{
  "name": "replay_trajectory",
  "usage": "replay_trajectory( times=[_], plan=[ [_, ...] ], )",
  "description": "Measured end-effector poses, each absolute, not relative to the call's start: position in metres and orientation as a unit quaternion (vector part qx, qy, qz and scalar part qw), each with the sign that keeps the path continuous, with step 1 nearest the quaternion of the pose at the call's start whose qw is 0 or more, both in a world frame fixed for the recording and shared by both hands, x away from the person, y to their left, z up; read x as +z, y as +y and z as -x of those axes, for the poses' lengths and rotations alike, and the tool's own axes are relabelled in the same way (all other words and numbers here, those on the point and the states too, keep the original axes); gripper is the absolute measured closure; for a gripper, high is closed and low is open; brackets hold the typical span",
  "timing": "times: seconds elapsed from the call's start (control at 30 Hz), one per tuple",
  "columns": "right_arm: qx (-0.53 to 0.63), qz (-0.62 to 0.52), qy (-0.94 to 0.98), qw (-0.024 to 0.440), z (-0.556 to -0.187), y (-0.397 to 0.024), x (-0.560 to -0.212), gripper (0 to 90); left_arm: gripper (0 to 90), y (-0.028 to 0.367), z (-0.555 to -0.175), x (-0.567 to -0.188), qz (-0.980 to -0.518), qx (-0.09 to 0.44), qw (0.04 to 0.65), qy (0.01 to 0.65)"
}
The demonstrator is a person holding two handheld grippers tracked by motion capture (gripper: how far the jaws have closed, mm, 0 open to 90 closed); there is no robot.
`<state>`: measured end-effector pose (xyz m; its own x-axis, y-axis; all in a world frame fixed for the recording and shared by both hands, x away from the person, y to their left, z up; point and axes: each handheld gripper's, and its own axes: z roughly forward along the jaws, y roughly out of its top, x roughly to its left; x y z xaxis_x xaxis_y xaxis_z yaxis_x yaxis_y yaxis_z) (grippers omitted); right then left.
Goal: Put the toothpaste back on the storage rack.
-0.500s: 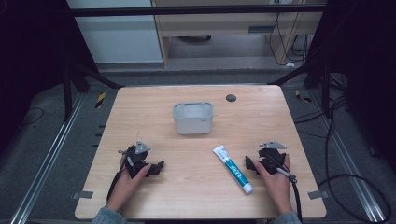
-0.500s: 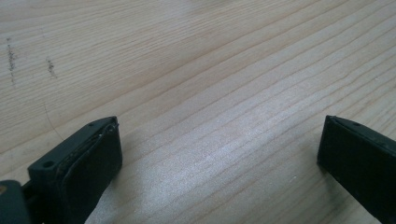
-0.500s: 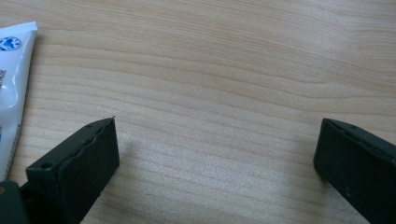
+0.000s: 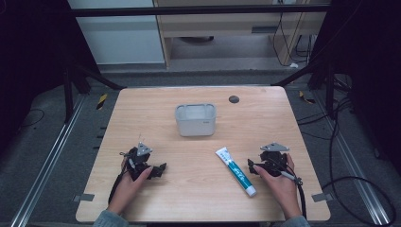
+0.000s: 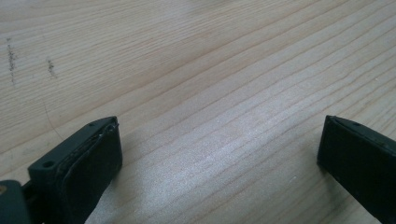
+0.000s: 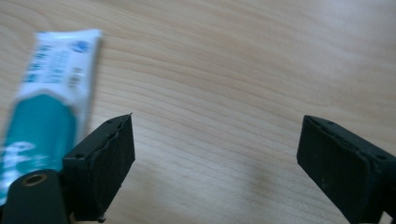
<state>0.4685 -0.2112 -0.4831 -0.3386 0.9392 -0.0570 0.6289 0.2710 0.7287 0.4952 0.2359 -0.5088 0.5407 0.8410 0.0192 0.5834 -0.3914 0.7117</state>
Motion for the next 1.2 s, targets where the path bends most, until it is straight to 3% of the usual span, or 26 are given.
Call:
replay_trajectory(
  times=[0.2,0.47,1.2],
  plan=[
    [0.311,-0.483,0.787,0.224,-0.454,-0.189,-0.459,21.9,0.0,0.236,-0.495,-0.509,-0.811,0.193,0.334,0.439],
    [0.291,-0.457,0.823,0.171,-0.455,-0.165,-0.456,36.3,0.0,0.236,-0.495,-0.509,-0.811,0.193,0.334,0.44],
    [0.251,-0.424,0.86,0.131,-0.474,-0.127,-0.454,49.0,0.0,0.236,-0.495,-0.509,-0.81,0.194,0.334,0.441]
  ],
)
